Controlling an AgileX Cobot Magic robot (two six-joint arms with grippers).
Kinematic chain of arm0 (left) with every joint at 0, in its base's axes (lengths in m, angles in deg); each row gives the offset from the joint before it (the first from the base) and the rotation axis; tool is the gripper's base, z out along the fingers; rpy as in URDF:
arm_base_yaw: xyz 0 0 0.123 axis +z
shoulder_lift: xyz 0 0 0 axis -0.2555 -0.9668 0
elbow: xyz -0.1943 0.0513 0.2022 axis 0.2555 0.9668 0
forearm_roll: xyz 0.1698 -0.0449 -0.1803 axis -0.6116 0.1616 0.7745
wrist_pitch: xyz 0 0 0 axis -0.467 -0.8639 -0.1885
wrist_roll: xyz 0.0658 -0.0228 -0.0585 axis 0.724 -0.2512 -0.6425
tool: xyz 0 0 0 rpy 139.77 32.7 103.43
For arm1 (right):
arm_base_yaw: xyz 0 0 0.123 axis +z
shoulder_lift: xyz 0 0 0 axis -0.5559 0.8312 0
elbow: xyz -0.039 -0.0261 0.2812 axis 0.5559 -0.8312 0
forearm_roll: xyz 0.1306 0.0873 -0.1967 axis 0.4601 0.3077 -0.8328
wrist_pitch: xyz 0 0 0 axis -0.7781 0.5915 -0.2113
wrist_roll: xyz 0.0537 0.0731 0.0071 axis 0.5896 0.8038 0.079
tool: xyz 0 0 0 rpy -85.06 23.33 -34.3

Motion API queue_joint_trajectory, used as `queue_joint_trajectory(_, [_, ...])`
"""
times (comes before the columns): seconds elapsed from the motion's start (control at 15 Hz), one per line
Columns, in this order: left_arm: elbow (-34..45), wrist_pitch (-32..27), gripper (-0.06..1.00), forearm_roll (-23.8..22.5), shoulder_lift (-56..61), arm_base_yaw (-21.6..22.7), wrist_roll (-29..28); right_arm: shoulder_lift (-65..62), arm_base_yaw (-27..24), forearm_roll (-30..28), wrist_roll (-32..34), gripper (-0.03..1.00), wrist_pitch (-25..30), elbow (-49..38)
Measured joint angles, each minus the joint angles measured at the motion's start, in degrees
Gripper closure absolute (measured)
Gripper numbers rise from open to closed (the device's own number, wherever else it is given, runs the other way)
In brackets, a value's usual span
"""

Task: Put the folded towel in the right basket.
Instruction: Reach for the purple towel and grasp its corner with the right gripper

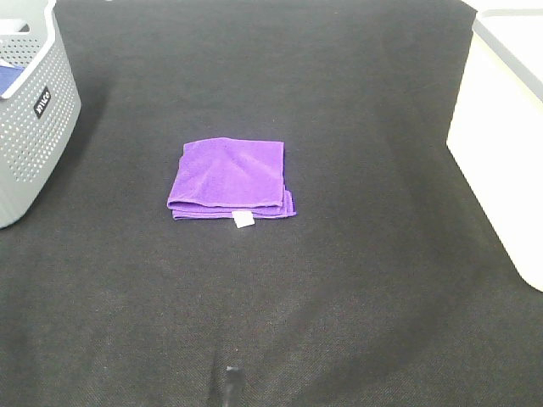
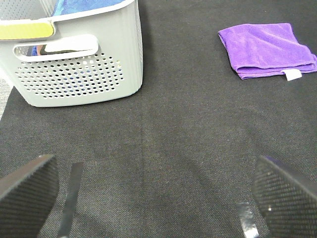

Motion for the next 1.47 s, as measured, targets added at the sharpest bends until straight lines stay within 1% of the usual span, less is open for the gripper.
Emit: queue_joint_trajectory(1.47, [0.0, 0.0, -0.04, 0.0, 0.0, 0.0, 0.0, 0.0, 0.0, 0.0, 0.0, -0.02, 0.0, 0.0])
